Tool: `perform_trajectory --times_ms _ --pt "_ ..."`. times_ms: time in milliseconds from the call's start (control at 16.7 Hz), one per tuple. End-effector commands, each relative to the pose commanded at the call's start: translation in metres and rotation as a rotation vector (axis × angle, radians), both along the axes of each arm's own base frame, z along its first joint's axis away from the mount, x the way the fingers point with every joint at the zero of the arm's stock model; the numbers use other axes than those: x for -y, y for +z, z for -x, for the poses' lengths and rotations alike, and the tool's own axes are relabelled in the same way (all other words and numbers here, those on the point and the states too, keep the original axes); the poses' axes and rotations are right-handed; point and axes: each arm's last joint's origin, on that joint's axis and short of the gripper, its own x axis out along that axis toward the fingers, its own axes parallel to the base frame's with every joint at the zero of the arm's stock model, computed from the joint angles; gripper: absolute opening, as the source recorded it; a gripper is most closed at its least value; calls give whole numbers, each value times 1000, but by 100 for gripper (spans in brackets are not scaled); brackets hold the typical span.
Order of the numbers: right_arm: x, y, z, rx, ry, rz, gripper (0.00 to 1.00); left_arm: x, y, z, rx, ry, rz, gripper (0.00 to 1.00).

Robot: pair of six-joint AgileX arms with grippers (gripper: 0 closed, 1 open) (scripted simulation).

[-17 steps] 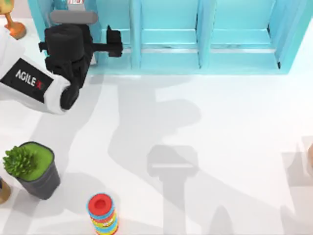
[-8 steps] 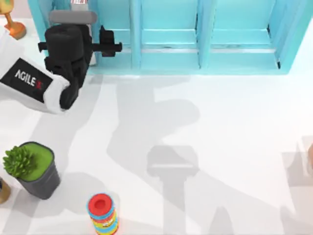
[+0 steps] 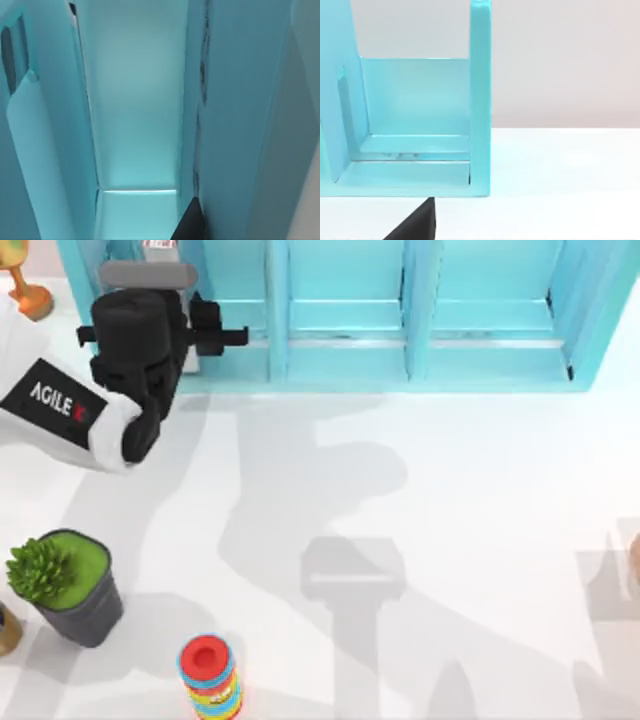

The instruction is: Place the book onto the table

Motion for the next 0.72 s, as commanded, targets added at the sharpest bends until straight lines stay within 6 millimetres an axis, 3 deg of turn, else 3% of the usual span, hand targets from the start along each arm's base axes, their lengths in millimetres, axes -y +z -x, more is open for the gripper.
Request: perform_trajectory --times_ms 540,720 --pt "0 0 0 0 0 0 100 2 1 1 1 -5 0 0" --pt "0 0 0 0 0 0 100 6 16 9 -14 -5 -4 0"
